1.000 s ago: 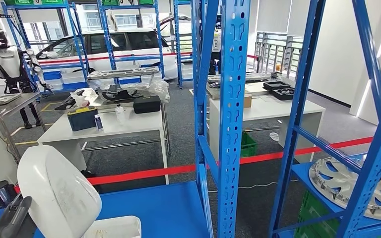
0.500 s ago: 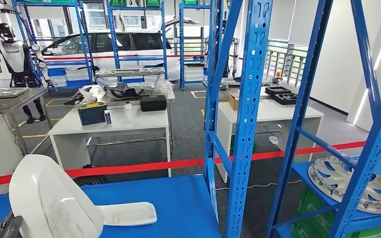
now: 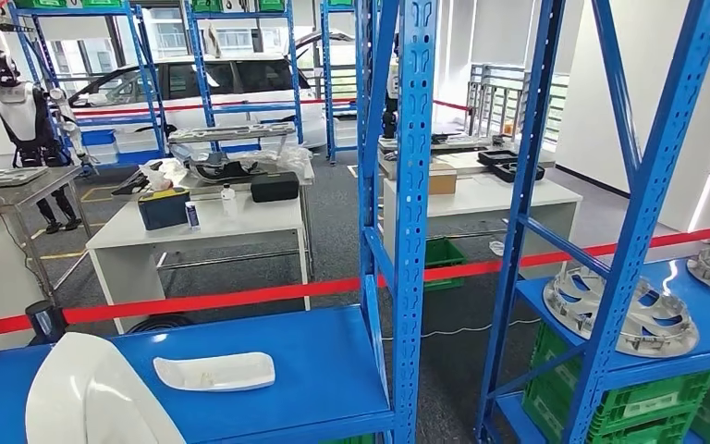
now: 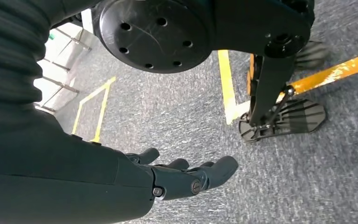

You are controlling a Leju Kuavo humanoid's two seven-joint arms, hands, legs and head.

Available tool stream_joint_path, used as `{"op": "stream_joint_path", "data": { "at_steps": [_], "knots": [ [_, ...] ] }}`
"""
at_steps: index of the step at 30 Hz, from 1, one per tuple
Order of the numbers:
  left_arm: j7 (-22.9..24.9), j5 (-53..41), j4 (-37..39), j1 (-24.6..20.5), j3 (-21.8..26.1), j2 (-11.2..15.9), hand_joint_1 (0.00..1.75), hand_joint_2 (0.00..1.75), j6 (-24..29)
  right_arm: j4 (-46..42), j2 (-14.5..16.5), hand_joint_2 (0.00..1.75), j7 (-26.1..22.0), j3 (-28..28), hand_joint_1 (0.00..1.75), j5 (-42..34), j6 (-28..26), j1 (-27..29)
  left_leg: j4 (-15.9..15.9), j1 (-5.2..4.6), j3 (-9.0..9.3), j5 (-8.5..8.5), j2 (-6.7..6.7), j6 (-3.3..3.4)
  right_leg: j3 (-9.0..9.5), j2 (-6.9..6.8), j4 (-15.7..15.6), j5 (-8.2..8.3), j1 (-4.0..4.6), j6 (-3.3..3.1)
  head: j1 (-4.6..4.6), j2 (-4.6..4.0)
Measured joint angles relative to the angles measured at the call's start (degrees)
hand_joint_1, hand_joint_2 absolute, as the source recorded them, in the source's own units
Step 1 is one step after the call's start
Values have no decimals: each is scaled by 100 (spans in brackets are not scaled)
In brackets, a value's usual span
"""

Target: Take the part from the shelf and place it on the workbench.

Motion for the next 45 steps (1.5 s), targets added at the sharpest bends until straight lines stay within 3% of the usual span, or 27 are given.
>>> {"op": "stream_joint_path", "data": {
  "at_steps": [1, 3, 4, 5, 7, 8, 10, 11, 13, 15, 16, 18, 20, 22, 24, 26, 27, 30, 31, 32, 33, 35, 37, 38, 40, 42, 45],
  "knots": [
    [-19, -43, -30, 47, 0, -9, 175, 175, 10, 0, -1, 175, -33, -8, 0, 1, 0, 0, 244, 18, -2, -68, 0, -25, -89, -4, 4, 67, 1, 9, 0, 0],
    [-45, -106, -97, 135, 2, -27, 175, 175, 49, 0, -2, 175, -56, -23, 0, 26, 0, 0, 289, 56, 199, 144, 1, -59, -282, -11, 23, 207, -5, 41, 0, 0],
    [-56, -125, -136, 176, 8, -36, 175, 175, 69, 0, -2, 175, -37, -28, 0, 52, 0, 0, 62, 79, 424, 294, 1, -70, -375, -13, 39, 276, -9, 65, 0, 0],
    [-67, -136, -180, 214, 16, -45, 175, 175, 87, -1, -7, 175, -9, -29, 0, 87, 0, 4, -313, 93, 733, 329, 1, -75, -452, -13, 57, 336, -10, 95, 0, 0],
    [-91, -148, -281, 309, 51, -67, 175, 175, 107, -2, -19, 175, 60, -28, 0, 153, -1, 14, -1014, 77, 1224, 214, -14, -22, -535, -10, 81, 445, -14, 170, 2, 1],
    [-101, -155, -331, 367, 78, -75, 175, 175, 115, -2, -24, 175, 88, -26, 0, 182, -1, 20, -1205, 48, 1331, 145, -20, 28, -547, -9, 76, 499, -25, 211, 3, 1],
    [-114, -175, -410, 488, 140, -87, 175, 175, 133, 0, -26, 175, 134, -21, 0, 231, -2, 27, -1257, 10, 1274, 207, -9, 163, -560, -5, 63, 584, -62, 294, 4, 0],
    [-116, -185, -442, 530, 163, -92, 175, 175, 139, 1, -26, 175, 148, -19, 0, 250, -2, 32, -1257, -1, 1223, 266, 1, 231, -593, -1, 105, 525, -77, 327, 6, -2],
    [-119, -197, -500, 591, 196, -107, 175, 175, 143, 4, -23, 175, 170, -15, 0, 272, 3, 39, -1267, -6, 1077, 412, 20, 349, -727, 5, 494, 52, -87, 352, 7, -6],
    [-121, -200, -537, 651, 217, -117, 175, 175, 145, 7, -20, 175, 169, -13, 0, 273, 21, 33, -1260, -33, 916, 559, 22, 398, -874, 8, 1197, -544, -70, 345, 13, -8],
    [-116, -206, -545, 681, 225, -123, 175, 175, 146, 8, -19, 175, 169, -13, 0, 273, 31, 28, -1251, -50, 825, 636, 23, 405, -896, 9, 1503, -655, -60, 335, 14, -8],
    [-100, -223, -563, 732, 238, -134, 175, 175, 150, 9, -19, 175, 175, -12, 0, 278, 34, 24, -1221, -76, 609, 786, 25, 405, -724, 10, 1661, -481, -30, 292, 16, -8],
    [-78, -244, -586, 764, 254, -148, 175, 175, 155, 9, -19, 175, 184, -10, 0, 296, 33, 19, -1175, -85, 403, 918, 23, 383, -187, 10, 1099, -248, 18, 221, 18, -8],
    [-65, -264, -604, 775, 267, -159, 175, 175, 158, 9, -19, 175, 174, -2, 0, 307, 33, 0, -1127, -93, 278, 1022, 27, 335, 391, 12, 277, -353, 69, 152, 16, -8],
    [-53, -282, -608, 767, 271, -170, 175, 175, 158, 9, -18, 175, 169, 7, 0, 291, 33, -17, -1123, -88, 239, 1125, 37, 271, 569, 15, -96, -459, 100, 103, 14, -9],
    [-37, -300, -594, 752, 270, -180, 175, 175, 152, 11, -7, 175, 177, 9, 0, 252, 33, -20, -1107, -70, 203, 1128, 29, 207, 489, 1, -127, -349, 88, 44, 11, -10],
    [-32, -305, -583, 746, 270, -184, 175, 175, 149, 13, -3, 175, 178, 9, 0, 227, 33, -21, -1019, -63, 157, 984, 17, 175, 436, -12, -145, -275, 76, 7, 9, -11],
    [-27, -306, -538, 711, 269, -191, 175, 175, 144, 13, -2, 175, 180, 6, 0, 157, 33, -27, -209, -20, -21, 146, -3, 84, 193, -42, -156, -46, 62, -44, 1, -11],
    [-27, -306, -521, 700, 269, -195, 175, 175, 143, 14, -1, 175, 180, 5, 0, 146, 33, -27, 111, 0, -40, 7, -3, 56, 89, -46, -150, 35, 62, -38, 0, -11],
    [-27, -305, -504, 694, 269, -199, 175, 175, 143, 14, -1, 175, 180, 4, 0, 142, 33, -27, 334, 18, -13, 24, -3, 33, -24, -49, -140, 116, 59, -27, 1, -11],
    [-26, -305, -490, 689, 269, -203, 175, 175, 142, 15, 0, 175, 180, 3, 0, 138, 33, -27, 409, 38, 75, 160, -2, 13, -137, -53, -125, 196, 55, -11, 1, -11],
    [-25, -305, -470, 670, 268, -210, 175, 175, 140, 15, 0, 175, 204, 1, 0, 135, 33, -29, 16, 82, 525, 442, -3, -19, -359, -55, -76, 347, 41, 38, 3, -11],
    [-19, -294, -459, 612, 262, -220, 175, 175, 135, 14, -4, 175, 257, -2, 0, 138, 33, -29, -819, 81, 1153, 314, -12, -6, -516, -54, -12, 470, 37, 110, 2, -10],
    [-17, -285, -451, 575, 260, -226, 175, 175, 131, 14, -7, 175, 278, -4, 0, 134, 31, -28, -1120, 62, 1343, 196, -14, 32, -550, -55, 4, 528, 33, 146, 2, -9],
    [-12, -262, -421, 509, 258, -234, 175, 175, 114, 15, -7, 175, 289, -15, 0, 105, 26, -21, -1315, 7, 1397, 134, -13, 167, -578, -58, -6, 649, 9, 221, 3, -9],
    [12, -219, -382, 438, 258, -239, 175, 175, 81, 17, 0, 175, 284, -34, 0, 57, 24, -11, -1309, -8, 1295, 254, 17, 303, -639, -40, 87, 534, -26, 283, 1, -10],
    [49, -165, -333, 337, 258, -251, 175, 175, 41, 20, 32, 175, 272, -57, 0, 11, 25, -4, -1310, -24, 1042, 479, 45, 436, -866, -11, 924, -314, -38, 310, 5, -11]
  ]
}}
